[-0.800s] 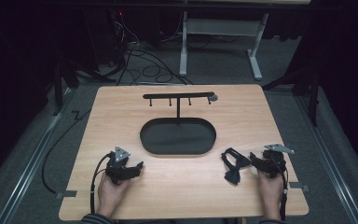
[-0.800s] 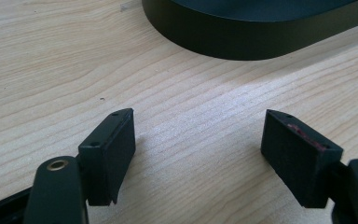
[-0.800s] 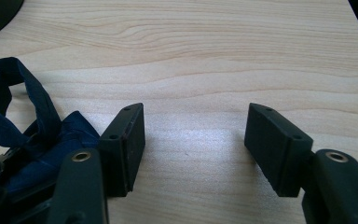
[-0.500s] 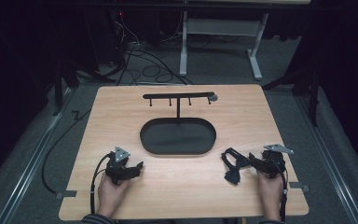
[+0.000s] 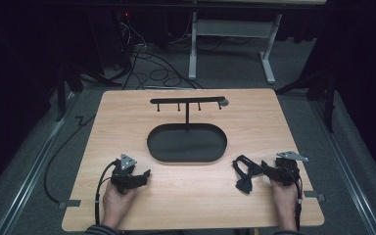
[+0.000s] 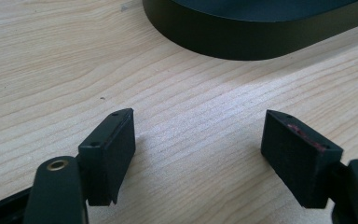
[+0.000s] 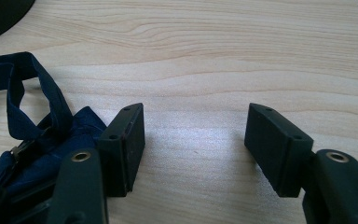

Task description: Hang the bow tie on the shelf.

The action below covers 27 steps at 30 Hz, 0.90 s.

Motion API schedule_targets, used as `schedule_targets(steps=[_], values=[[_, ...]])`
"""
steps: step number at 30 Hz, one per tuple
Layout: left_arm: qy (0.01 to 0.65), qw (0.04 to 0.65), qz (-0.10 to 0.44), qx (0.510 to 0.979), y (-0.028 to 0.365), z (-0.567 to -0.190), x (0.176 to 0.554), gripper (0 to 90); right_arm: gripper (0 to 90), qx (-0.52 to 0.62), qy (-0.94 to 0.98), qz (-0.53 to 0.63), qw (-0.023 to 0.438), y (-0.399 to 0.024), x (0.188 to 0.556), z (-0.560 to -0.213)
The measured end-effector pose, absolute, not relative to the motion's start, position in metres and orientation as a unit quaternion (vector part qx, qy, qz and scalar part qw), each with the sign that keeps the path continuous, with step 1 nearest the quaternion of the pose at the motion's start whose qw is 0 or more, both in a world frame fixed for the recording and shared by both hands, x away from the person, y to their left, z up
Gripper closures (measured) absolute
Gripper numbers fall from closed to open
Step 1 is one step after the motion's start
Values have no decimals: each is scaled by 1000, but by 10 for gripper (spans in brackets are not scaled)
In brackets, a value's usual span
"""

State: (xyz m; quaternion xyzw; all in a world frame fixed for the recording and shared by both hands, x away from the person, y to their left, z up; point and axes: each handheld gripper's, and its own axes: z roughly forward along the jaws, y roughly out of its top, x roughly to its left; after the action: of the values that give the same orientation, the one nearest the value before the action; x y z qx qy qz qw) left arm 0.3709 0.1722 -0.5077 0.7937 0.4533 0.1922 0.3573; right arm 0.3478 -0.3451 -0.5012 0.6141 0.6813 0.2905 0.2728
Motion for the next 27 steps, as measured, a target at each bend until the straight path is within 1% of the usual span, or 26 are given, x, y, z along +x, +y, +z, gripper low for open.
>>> schedule_targets(steps=[6, 16, 17, 19, 27], values=[[453, 357, 192, 794, 172, -508, 371, 266, 396, 612, 683, 291, 273, -345, 348, -501], [453, 357, 192, 794, 172, -508, 371, 266, 447, 616, 672, 306, 274, -348, 343, -494], [454, 357, 192, 794, 172, -508, 371, 266, 473, 614, 674, 310, 269, -348, 341, -491], [453, 358, 192, 793, 172, -508, 371, 266, 497, 613, 676, 312, 264, -348, 340, -490], [454, 357, 192, 793, 172, -508, 371, 266, 521, 604, 671, 335, 268, -347, 333, -479]])
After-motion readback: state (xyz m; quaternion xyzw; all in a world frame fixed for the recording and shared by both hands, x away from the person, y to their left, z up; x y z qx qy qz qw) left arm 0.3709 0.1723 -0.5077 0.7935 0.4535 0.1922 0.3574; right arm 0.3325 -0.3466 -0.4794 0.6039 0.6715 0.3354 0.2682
